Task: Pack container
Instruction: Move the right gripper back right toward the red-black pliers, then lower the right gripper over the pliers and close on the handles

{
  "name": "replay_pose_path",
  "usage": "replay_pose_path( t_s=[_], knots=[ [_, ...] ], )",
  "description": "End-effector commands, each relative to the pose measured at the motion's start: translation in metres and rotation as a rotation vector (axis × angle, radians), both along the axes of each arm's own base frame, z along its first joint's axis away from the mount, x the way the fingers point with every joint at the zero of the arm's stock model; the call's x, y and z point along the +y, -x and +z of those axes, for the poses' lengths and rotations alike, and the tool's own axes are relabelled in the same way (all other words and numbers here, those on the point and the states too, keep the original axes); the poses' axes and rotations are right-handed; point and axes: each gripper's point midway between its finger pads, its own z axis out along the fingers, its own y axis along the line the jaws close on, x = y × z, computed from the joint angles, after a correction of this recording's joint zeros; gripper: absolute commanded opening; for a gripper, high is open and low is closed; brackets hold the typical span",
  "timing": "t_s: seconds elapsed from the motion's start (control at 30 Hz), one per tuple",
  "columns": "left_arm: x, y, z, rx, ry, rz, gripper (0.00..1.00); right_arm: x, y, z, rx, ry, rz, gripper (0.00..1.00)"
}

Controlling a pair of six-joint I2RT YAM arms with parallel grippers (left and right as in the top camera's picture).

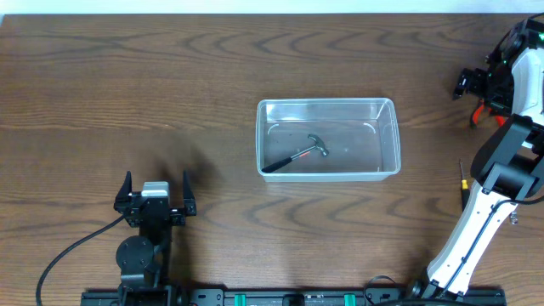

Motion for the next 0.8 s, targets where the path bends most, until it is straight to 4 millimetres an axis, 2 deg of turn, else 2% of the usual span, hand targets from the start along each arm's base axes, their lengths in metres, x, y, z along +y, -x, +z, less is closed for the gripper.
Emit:
replay_pose_path(
  t_s=[0.0, 0.77],
  knots=[
    [0.0006, -0.0001, -0.0175, 0.041, 0.005, 0.004, 0.98, -0.0064, -0.0014, 0.0084, -0.018, 0.022, -0.037, 0.99],
    [0.0006, -0.0001, -0.0176, 0.042, 0.005, 0.004, 0.98, -0.0081, -0.0073, 0.0079, -0.039, 0.030, -0.009, 0.99]
  ],
)
